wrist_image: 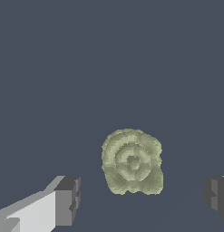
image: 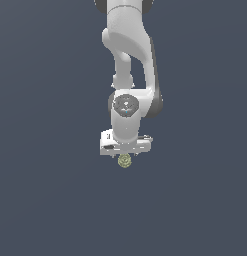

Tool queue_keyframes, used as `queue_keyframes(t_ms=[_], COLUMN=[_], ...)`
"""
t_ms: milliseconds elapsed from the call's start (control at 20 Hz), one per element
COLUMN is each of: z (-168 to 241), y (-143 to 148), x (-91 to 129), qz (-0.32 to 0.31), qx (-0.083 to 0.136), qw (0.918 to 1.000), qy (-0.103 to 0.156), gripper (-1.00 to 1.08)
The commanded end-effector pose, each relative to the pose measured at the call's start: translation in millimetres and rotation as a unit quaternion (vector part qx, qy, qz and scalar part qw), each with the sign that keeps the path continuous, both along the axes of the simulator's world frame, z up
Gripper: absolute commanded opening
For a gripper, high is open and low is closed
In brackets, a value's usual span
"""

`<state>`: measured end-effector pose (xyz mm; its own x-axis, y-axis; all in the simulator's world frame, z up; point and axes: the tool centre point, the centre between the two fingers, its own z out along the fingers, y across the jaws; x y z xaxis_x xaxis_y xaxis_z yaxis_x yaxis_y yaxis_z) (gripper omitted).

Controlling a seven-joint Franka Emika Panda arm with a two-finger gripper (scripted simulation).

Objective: Pick up the object and move it to a goal position.

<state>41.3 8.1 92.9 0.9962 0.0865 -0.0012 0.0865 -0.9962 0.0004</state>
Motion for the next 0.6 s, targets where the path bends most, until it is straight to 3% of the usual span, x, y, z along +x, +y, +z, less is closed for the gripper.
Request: queue_keyframes(t_ms=[0,550], z=[-3,-49], y=[0,0], x=[0,0], qz=[0.0,0.001], qx=[0.0,0.0], qw=[1.0,1.0], qy=[0.0,0.0], gripper=[1.0,1.0])
